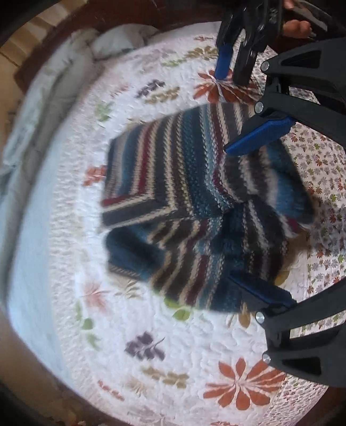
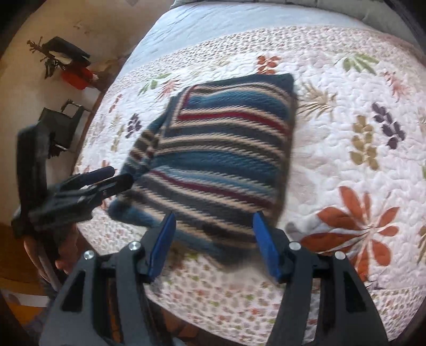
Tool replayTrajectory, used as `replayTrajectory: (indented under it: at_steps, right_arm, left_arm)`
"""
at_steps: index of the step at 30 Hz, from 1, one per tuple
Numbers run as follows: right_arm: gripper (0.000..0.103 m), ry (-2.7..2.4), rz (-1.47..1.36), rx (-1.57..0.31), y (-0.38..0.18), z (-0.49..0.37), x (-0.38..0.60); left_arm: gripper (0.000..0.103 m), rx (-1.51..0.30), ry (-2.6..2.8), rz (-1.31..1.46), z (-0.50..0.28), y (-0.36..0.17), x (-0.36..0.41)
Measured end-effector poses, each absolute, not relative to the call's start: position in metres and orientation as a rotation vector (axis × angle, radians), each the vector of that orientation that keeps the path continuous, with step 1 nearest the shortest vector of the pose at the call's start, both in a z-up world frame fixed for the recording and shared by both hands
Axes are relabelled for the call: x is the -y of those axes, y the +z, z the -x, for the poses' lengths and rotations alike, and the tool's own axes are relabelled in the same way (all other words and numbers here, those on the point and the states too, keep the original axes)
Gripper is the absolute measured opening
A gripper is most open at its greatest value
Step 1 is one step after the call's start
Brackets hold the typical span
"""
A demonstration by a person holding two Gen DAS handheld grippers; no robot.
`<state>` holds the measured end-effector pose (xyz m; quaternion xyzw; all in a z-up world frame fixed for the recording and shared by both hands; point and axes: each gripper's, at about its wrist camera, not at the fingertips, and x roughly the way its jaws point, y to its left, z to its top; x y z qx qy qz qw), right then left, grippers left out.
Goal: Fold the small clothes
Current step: 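Grasp the other sweater side with the left gripper and fold it over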
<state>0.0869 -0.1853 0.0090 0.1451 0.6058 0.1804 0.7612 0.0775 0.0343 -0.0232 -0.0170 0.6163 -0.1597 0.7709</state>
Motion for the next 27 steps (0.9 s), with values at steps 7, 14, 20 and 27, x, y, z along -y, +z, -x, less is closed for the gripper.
replayTrajectory:
  at_steps: [7,14,20,27]
  right_arm:
    - [0.061,0.406,-0.268,-1.340,-0.012,-0.091,0.178]
    - [0.061,0.402,-0.293,-1.358,-0.019,-0.091,0.181]
    - [0.061,0.398,-0.278,-1.354,-0.016,-0.091,0.181]
    - [0.061,0.455,-0.260,-1.367,-0.023,-0.089,0.162]
  left_arm:
    - [0.088,-1.488,-0.458,0.135,-0.076,-0.059,-0.018]
    - [0.020,-1.531,-0.518,0.234,-0.072,-0.074,-0.019]
    - [0.016,-1.422,-0.482,0.266,-0.065,-0.053,-0.044]
    - [0.017,-1.354,-0.368,0.207,-0.062,-0.047,-0.094]
